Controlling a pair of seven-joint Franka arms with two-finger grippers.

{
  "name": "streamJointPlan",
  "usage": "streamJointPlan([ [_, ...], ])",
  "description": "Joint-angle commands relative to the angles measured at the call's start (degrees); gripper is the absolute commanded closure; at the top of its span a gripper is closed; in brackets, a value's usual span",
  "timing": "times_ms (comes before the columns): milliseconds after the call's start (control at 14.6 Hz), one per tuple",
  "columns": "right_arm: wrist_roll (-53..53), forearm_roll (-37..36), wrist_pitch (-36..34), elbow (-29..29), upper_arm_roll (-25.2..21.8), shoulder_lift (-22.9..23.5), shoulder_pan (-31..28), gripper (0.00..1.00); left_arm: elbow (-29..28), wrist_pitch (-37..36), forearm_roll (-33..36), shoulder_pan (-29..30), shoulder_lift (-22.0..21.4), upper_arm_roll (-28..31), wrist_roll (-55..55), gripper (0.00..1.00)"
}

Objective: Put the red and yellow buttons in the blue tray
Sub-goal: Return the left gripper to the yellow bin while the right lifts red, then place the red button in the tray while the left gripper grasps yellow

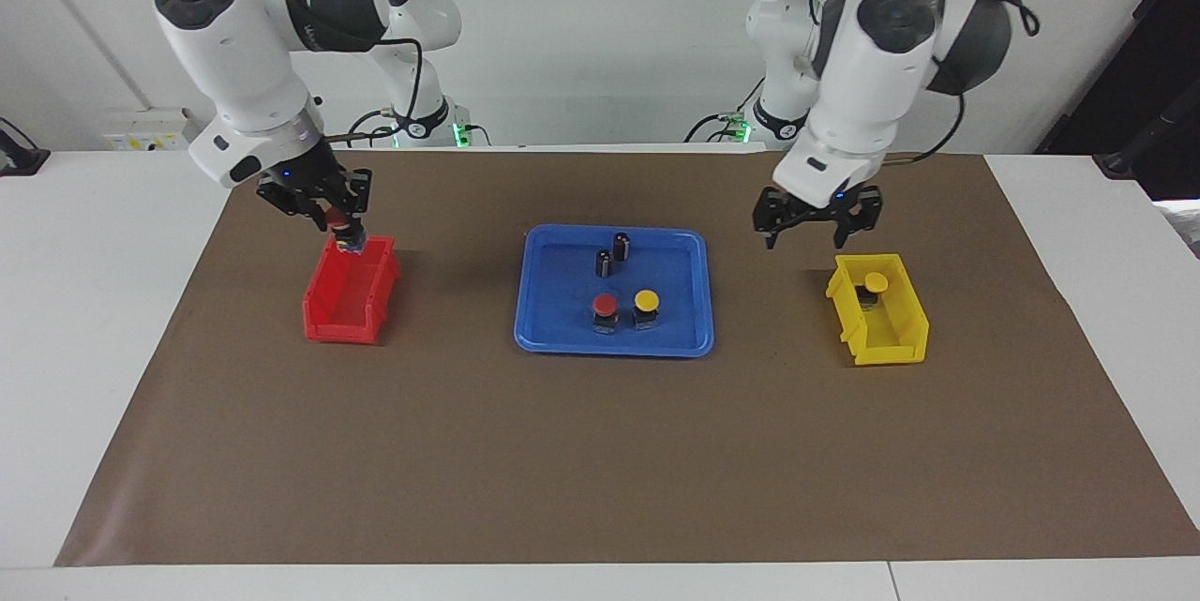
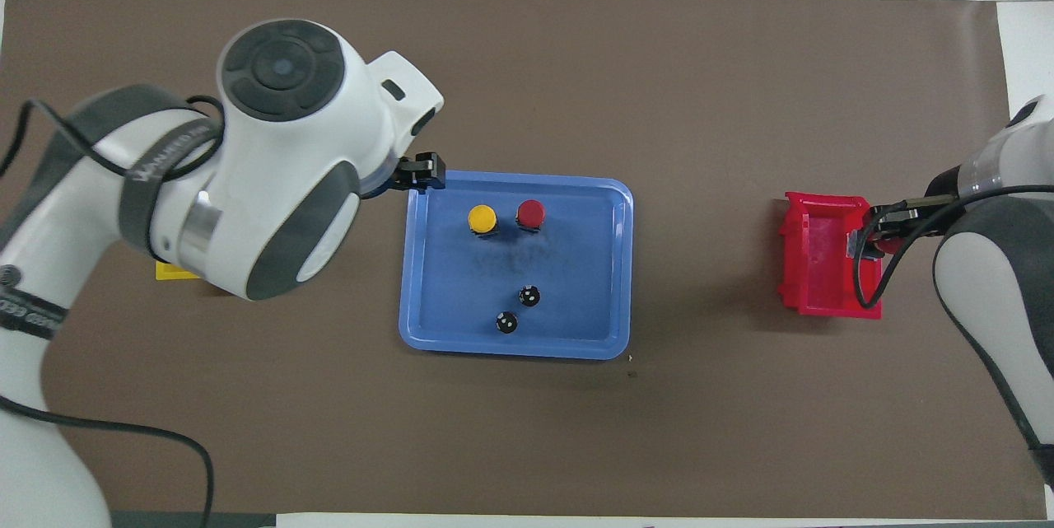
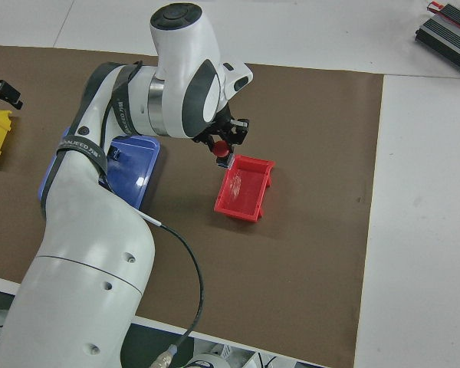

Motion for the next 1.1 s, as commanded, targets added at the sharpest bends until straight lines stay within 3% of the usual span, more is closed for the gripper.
streamJointPlan([
  [0,14.62,1.53,4.93,3.46,-0.14,6.07,9.25,0.83,-1.09,-2.41,-2.14,6.97,-2.91,-0.56,9.17,0.00],
  [205,25.90,1.44,16.00,2.77,-0.14,12.40,15.96,0.81,-3.88,0.81,-4.60,12.43,-3.79,-0.56,13.94,0.00],
  [342,26.97,1.27,18.92,1.36,-0.14,14.33,17.98,0.80,-12.91,9.75,-4.51,13.75,-6.68,-0.47,14.12,0.00],
  [411,28.02,0.92,20.06,0.40,-0.14,15.39,18.95,0.80,-16.52,13.28,-4.60,13.76,-7.56,-0.38,14.12,0.05],
  [616,27.85,0.91,23.93,-6.00,-0.14,13.83,18.96,0.80,-20.68,16.30,-4.60,15.33,-6.43,-0.38,13.59,0.26],
  [822,27.68,0.91,29.19,-13.12,-0.14,11.63,19.13,0.80,-25.25,22.18,-4.51,15.78,-5.29,-0.38,13.86,0.31],
  [1027,27.94,0.91,31.23,-14.64,-0.14,12.32,19.83,0.78,-27.45,24.73,-4.51,15.60,-4.41,-0.38,13.86,0.35],
])
